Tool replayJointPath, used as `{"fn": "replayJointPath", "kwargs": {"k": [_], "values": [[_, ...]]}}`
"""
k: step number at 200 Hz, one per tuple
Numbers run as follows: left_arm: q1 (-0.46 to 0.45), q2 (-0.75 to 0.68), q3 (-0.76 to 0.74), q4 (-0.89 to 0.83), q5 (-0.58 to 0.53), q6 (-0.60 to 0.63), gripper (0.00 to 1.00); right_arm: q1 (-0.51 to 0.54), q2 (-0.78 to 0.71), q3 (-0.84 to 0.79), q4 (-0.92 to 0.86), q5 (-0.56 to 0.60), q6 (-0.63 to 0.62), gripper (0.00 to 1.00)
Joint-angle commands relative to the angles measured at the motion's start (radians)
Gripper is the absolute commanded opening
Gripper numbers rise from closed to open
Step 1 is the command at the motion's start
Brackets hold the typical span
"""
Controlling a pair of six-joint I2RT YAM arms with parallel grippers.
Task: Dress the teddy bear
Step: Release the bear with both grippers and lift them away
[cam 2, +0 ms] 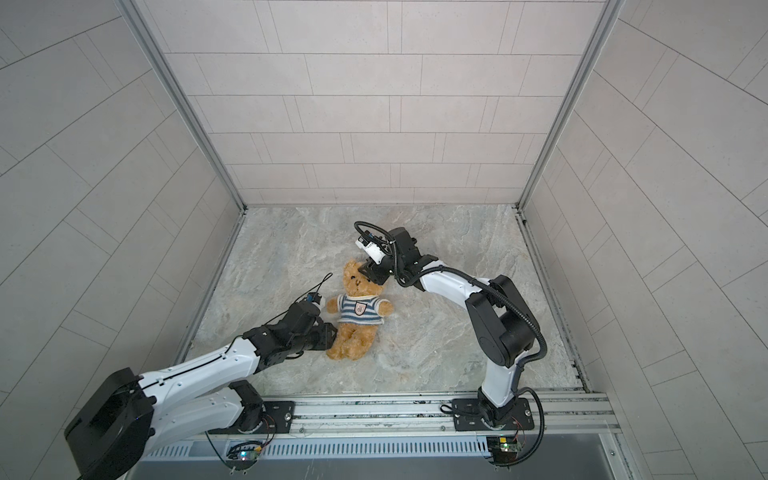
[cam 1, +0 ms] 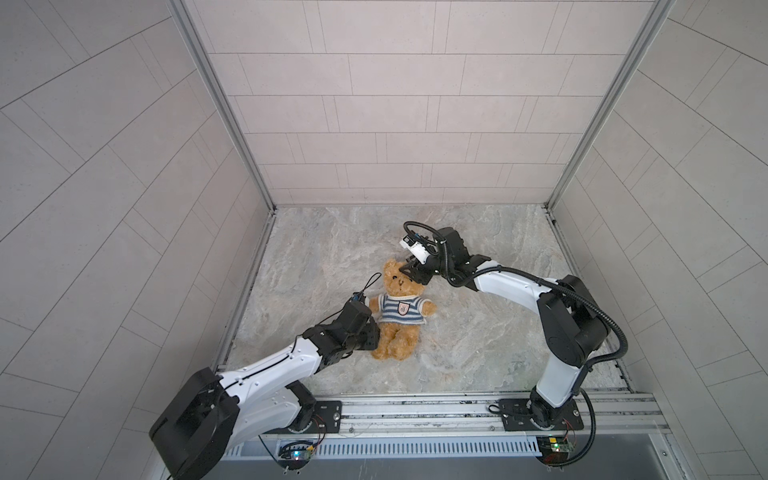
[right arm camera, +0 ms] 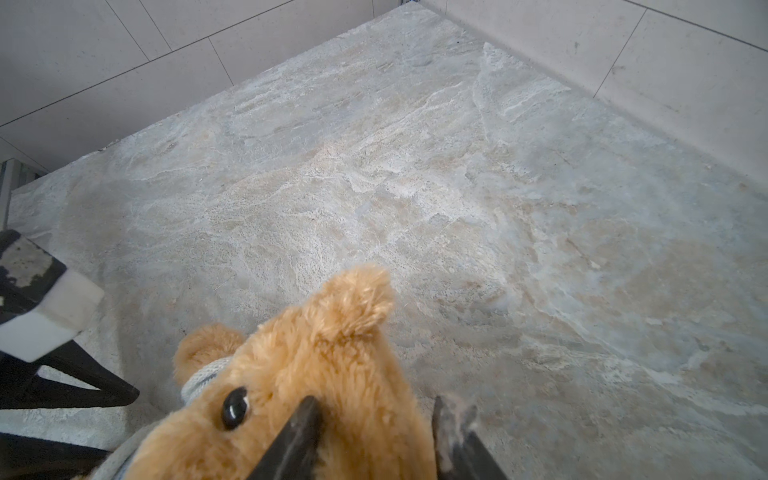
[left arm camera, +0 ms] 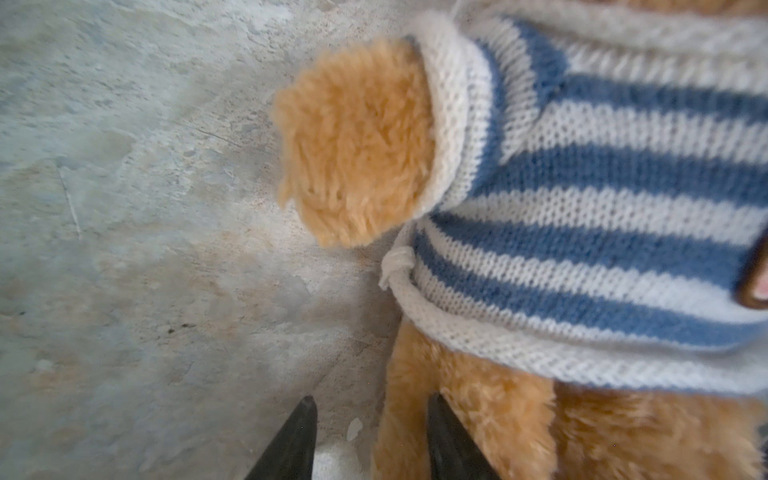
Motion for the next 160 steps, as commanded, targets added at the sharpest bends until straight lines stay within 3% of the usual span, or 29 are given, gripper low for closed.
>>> {"fn": "replayJointPath", "kwargs": {"k": [1,34,86,136,160], "values": [[-0.006,-0.017,-0.017,0.01,-0.002,-0.014,0.49,-0.001,-0.073,-0.012,-0.021,0.031,-0.018,0.58],[-0.006,-0.06,-0.016,-0.027,-0.026,-0.016,0.52,0.001,-0.184,-0.059,-0.012,0.112,-0.012,0.73],[0.001,-0.159,0.02,-0.147,-0.103,0.025,0.61,0.002,-0.45,-0.221,0.017,0.246,0.014,0.81],[0.028,-0.27,0.05,-0.224,-0.196,0.069,0.83,0.0,-0.777,-0.449,-0.02,0.446,0.065,0.99],[0.064,-0.32,0.07,-0.261,-0.24,0.099,1.0,-0.002,-0.951,-0.556,-0.065,0.575,0.089,0.99]]}}
